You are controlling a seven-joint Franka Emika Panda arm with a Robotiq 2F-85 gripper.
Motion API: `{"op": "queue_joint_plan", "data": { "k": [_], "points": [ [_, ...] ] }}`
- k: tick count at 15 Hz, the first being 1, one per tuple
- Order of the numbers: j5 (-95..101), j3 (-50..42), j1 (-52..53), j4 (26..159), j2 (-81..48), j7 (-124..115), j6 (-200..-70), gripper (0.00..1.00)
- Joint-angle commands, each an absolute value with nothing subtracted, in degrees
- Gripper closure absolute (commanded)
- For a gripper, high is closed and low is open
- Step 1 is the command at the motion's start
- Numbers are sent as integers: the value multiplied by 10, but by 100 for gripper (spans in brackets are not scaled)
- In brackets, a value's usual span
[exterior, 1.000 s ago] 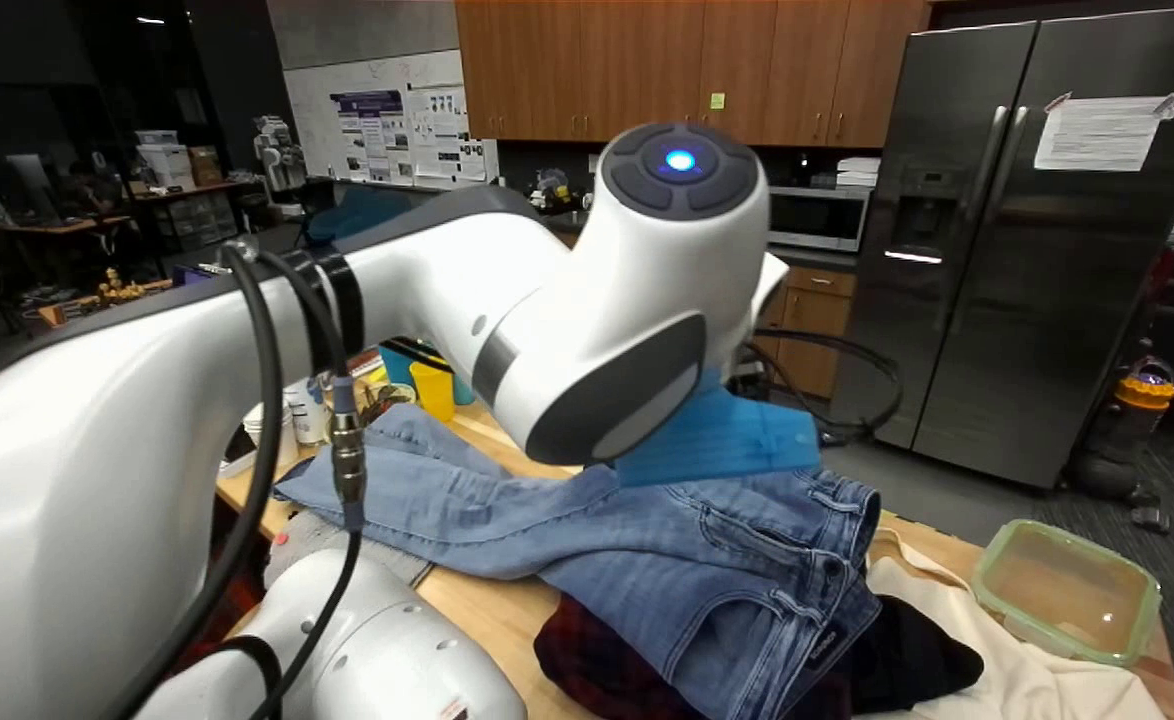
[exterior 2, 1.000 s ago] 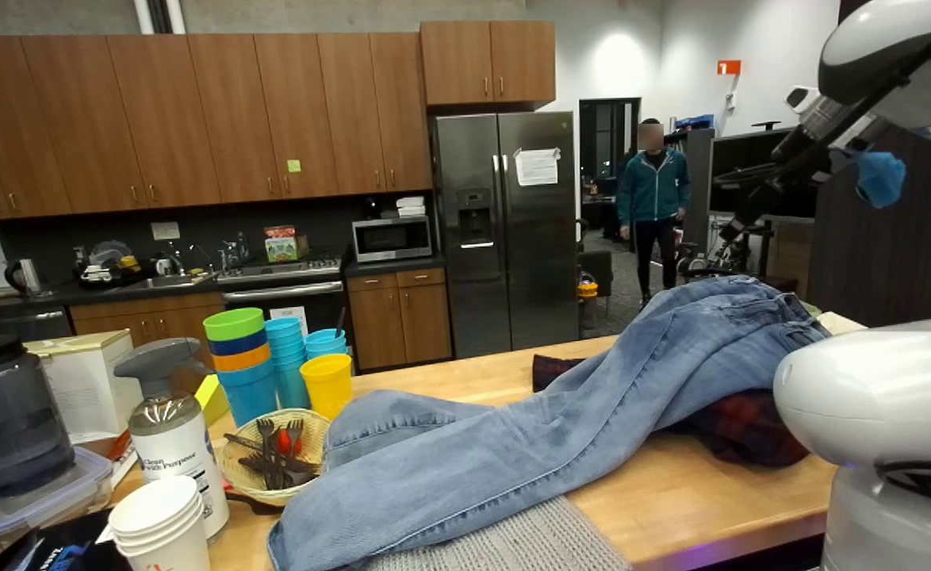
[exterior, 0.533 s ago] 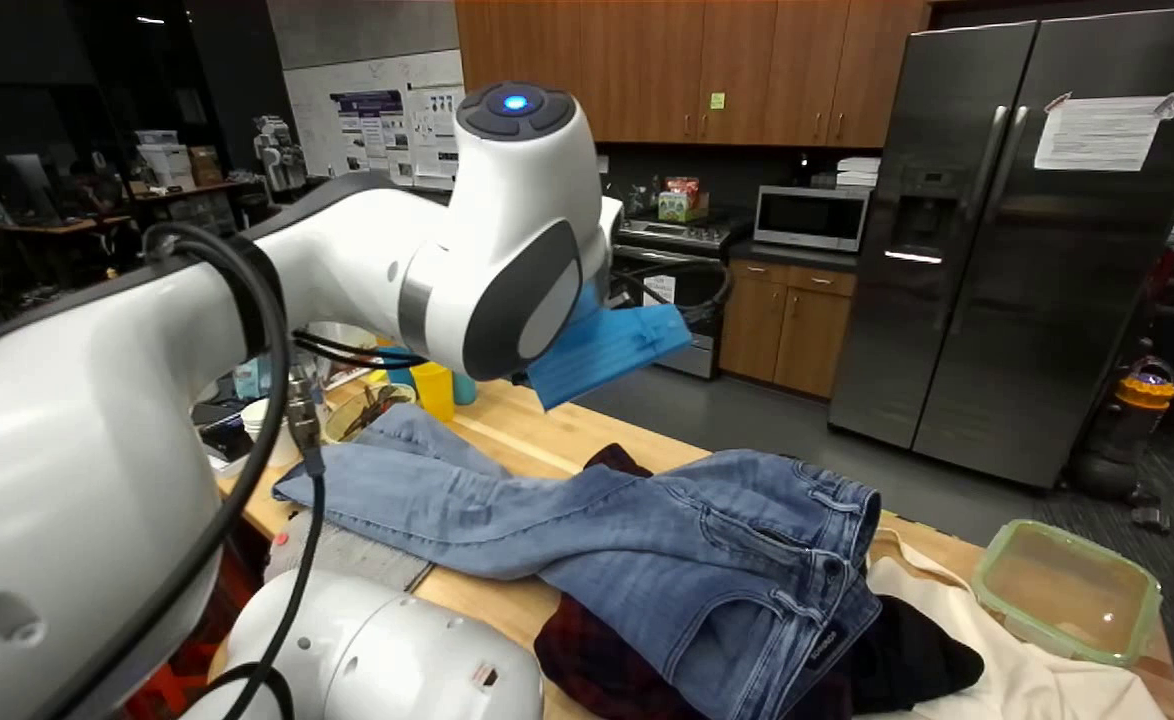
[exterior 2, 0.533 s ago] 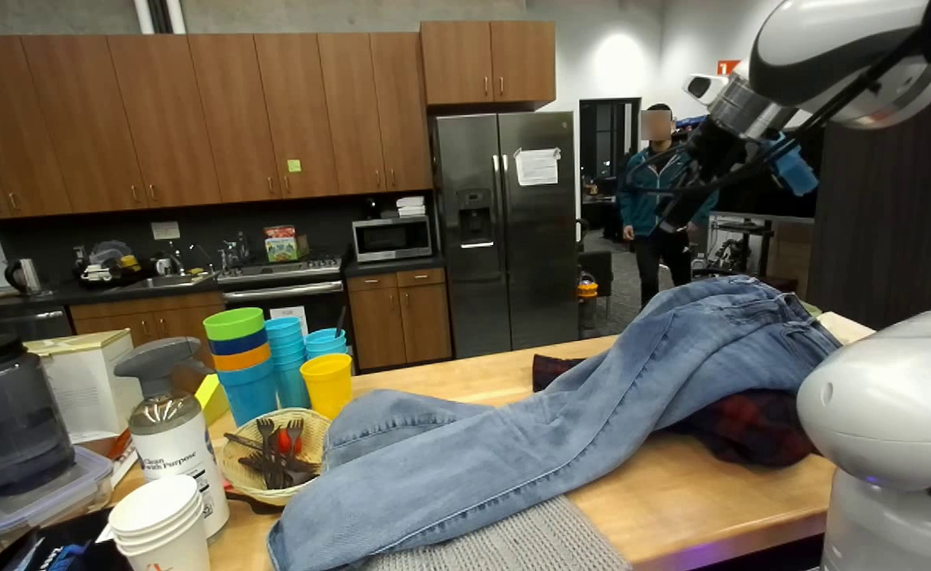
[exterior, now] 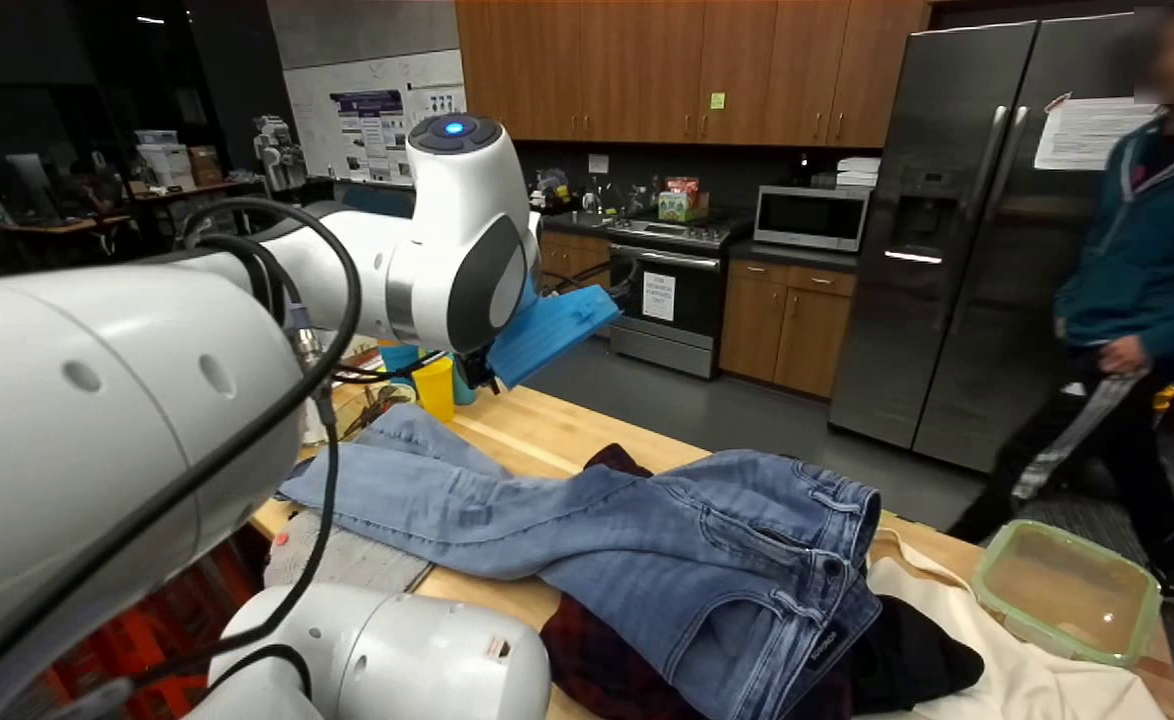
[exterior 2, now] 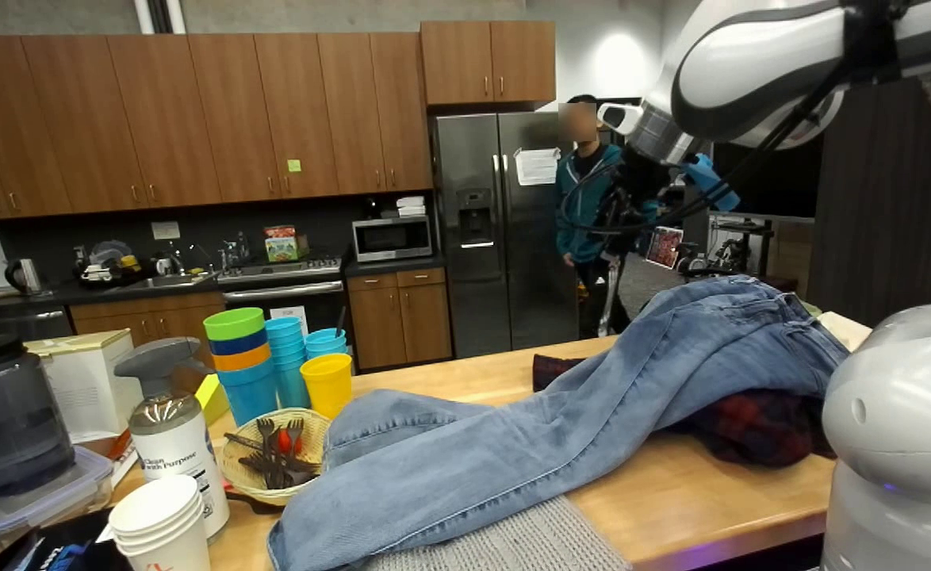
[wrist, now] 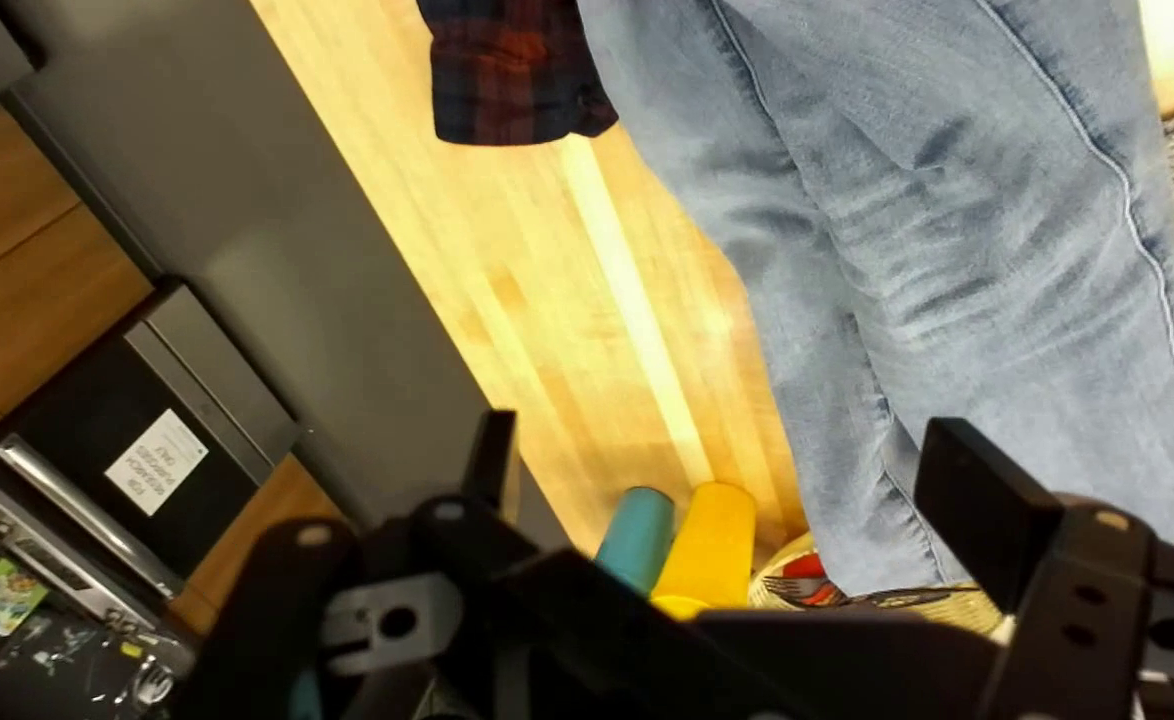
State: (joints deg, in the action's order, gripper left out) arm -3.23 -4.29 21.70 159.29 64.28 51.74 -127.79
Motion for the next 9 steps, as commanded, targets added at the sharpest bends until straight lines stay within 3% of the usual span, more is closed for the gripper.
{"op": "queue_joint_plan", "data": {
  "k": [1, 9],
  "points": [
    [-24, -29, 243, 1555, 567, 528, -1288, 0],
    [-4, 1, 247, 1459, 423, 559, -1279, 0]
  ]
}}
